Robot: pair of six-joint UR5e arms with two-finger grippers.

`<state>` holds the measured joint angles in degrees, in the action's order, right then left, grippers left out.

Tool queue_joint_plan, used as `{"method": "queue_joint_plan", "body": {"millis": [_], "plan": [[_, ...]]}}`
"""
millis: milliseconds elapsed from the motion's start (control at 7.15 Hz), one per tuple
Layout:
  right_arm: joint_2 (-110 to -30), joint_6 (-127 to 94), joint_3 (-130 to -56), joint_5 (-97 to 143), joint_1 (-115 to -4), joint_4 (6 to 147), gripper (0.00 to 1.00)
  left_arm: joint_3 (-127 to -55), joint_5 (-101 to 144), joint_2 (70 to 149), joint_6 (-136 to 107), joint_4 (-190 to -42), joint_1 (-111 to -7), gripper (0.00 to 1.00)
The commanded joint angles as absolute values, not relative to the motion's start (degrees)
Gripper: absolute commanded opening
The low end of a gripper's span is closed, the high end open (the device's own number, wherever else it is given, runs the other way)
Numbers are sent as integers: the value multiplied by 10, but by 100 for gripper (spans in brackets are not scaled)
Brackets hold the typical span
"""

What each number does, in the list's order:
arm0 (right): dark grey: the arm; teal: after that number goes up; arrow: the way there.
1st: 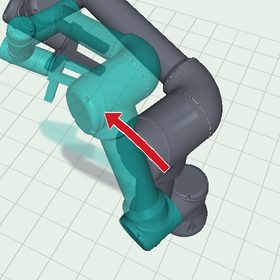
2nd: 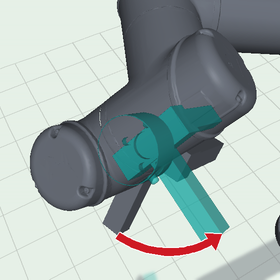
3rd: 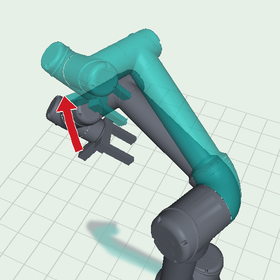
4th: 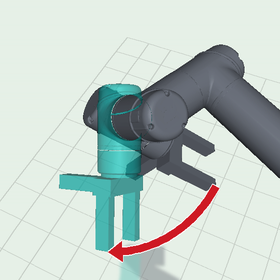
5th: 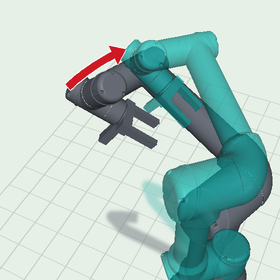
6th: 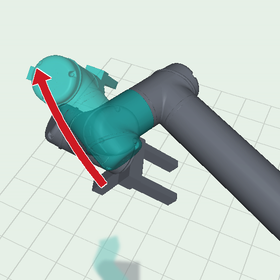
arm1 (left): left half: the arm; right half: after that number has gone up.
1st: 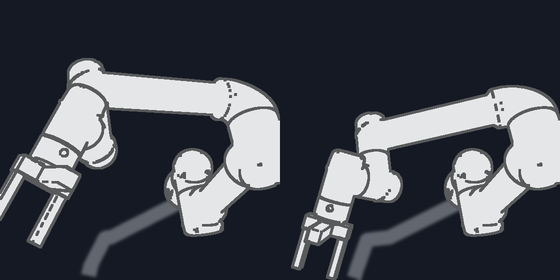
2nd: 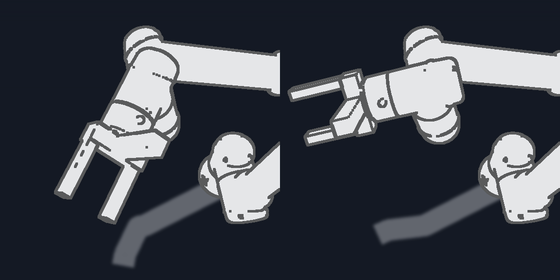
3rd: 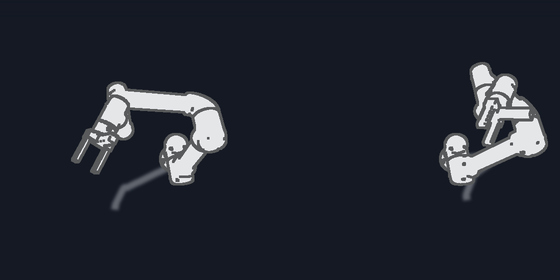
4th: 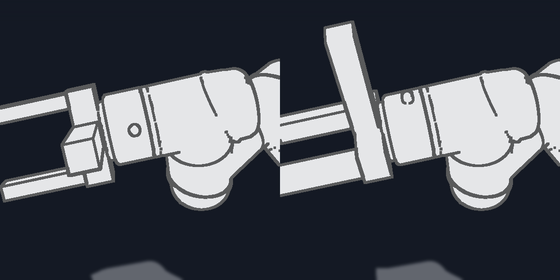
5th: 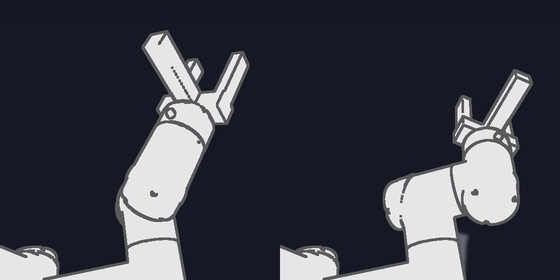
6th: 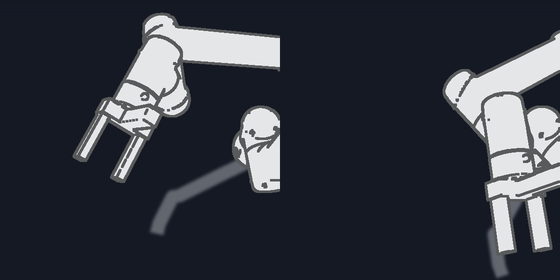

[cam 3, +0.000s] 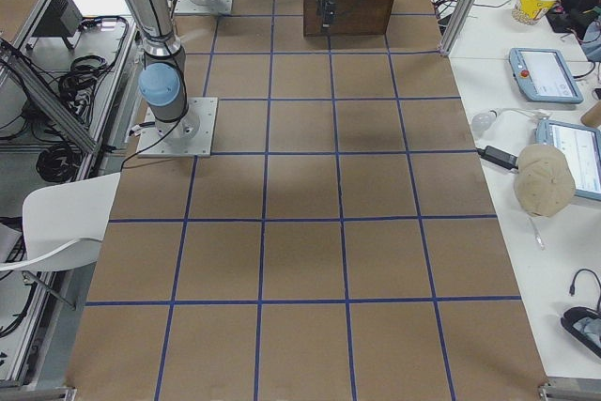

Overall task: Open drawer and put corn inside
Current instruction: 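Move the left gripper down beside the cabinet to the white drawer handle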

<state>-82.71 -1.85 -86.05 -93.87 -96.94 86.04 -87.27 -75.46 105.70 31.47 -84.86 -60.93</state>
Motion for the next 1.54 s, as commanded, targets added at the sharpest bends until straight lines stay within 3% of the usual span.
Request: {"method": "queue_joint_plan", "body": {"millis": [0, 1398], "plan": [[-827, -18, -860, -939, -969, 860, 100, -873, -727, 1080, 327, -829, -610, 100], [-827, -18, -860, -939, -969, 860, 100, -874, -672, 1141, 258, -829, -620, 100]]}}
